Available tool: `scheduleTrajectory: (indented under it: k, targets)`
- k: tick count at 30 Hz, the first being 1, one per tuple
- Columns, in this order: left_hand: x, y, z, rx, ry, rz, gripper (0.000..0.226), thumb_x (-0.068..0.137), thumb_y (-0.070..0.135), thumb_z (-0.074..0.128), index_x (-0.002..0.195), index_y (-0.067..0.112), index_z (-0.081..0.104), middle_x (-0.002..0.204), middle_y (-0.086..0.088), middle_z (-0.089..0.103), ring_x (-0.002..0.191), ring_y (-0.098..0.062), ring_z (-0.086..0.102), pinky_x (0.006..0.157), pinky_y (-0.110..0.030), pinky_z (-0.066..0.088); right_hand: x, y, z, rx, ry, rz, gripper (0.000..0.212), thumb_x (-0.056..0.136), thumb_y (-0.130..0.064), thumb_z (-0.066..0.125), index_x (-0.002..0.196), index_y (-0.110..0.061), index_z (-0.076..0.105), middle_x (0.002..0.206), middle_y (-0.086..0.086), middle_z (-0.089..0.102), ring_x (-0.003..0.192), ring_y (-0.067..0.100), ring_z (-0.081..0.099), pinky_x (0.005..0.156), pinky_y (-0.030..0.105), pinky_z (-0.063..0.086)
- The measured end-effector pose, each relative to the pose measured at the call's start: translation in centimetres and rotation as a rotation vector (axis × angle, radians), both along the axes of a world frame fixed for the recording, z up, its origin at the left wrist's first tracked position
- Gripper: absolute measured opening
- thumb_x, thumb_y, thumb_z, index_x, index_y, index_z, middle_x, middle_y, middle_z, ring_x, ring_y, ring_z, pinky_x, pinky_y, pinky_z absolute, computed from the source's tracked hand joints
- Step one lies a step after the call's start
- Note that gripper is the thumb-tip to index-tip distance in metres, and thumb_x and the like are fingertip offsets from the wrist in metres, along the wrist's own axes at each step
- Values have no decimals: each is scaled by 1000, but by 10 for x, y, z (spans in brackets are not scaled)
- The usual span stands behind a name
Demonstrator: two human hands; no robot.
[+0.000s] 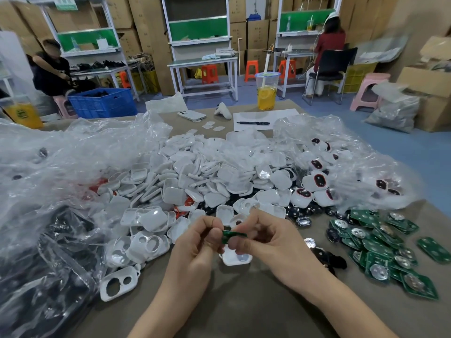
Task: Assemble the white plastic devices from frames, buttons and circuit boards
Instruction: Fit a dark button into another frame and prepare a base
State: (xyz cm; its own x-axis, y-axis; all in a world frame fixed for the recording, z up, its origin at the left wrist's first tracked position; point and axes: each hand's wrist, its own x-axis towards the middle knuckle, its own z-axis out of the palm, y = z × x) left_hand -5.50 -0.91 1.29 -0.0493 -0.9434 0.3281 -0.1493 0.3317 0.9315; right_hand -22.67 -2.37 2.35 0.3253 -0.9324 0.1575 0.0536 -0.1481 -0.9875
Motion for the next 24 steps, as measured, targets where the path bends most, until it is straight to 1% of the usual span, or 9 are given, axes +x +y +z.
scheduleTrajectory:
  k: [9, 12, 14, 16, 18, 20, 21, 22, 24]
  targets:
    - [-1, -1, 1, 59, 101, -15, 16, 86, 21, 55, 86, 6, 59, 67, 7, 58, 66, -9, 53, 66, -16, 45, -1, 1, -1, -6, -12, -1, 19, 81, -6, 81, 78, -22, 71, 68, -3, 72, 67, 8, 64, 68, 16, 49]
    - [0, -1, -2, 78, 134, -3, 13, 85, 17, 53, 85, 6, 61, 69, 4, 59, 67, -11, 53, 68, -16, 46, -1, 1, -2, -12, -16, 1, 21, 81, -4, 80, 78, -24, 72, 67, -3, 72, 66, 7, 63, 66, 15, 48]
    - [0, -1, -3, 84, 144, 2, 11, 86, 15, 54, 85, 6, 61, 69, 3, 58, 67, -10, 53, 67, -15, 45, -1, 0, -3, -17, -13, -1, 22, 81, -5, 81, 77, -25, 72, 67, -3, 71, 66, 7, 63, 66, 15, 48]
    - [-3, -2, -3, 67, 143, 39, 10, 92, 14, 60, 85, 7, 62, 68, 6, 61, 65, -8, 56, 66, -13, 46, -1, -1, -4, -32, 8, -27, 18, 82, -8, 81, 79, -22, 72, 67, -2, 71, 67, 8, 63, 67, 17, 48]
    - [-8, -3, -4, 19, 85, 119, 14, 97, 21, 65, 84, 16, 66, 67, 8, 66, 64, -4, 60, 65, -11, 46, -1, -3, -4, -61, 46, -83, 14, 84, -14, 81, 83, -25, 72, 71, -1, 72, 71, 12, 64, 70, 23, 51]
    - [-13, -4, -4, 2, 9, 182, 11, 95, 29, 64, 86, 26, 69, 74, 11, 71, 68, 0, 64, 65, -8, 46, -2, -4, -5, -77, 59, -152, 14, 85, -19, 80, 87, -30, 72, 81, -1, 74, 78, 16, 68, 74, 27, 53]
    - [-14, -3, -3, 8, -21, 190, 12, 95, 26, 64, 89, 34, 70, 78, 13, 73, 72, 1, 66, 66, -7, 46, -3, -4, -5, -84, 61, -180, 16, 86, -19, 79, 87, -33, 71, 84, -3, 74, 81, 14, 69, 73, 23, 53]
    - [-13, -3, -4, 2, -58, 192, 19, 95, 21, 66, 91, 40, 69, 82, 14, 73, 77, 0, 68, 68, -8, 47, -4, -4, -6, -92, 62, -196, 18, 86, -19, 79, 88, -35, 71, 85, -6, 73, 81, 10, 69, 72, 19, 51]
    - [-10, -3, -5, -27, -129, 189, 22, 92, 20, 71, 91, 42, 68, 85, 15, 74, 82, -2, 70, 72, -9, 48, -3, -4, -7, -105, 79, -204, 21, 87, -18, 78, 89, -37, 70, 85, -10, 73, 80, 5, 68, 72, 13, 49]
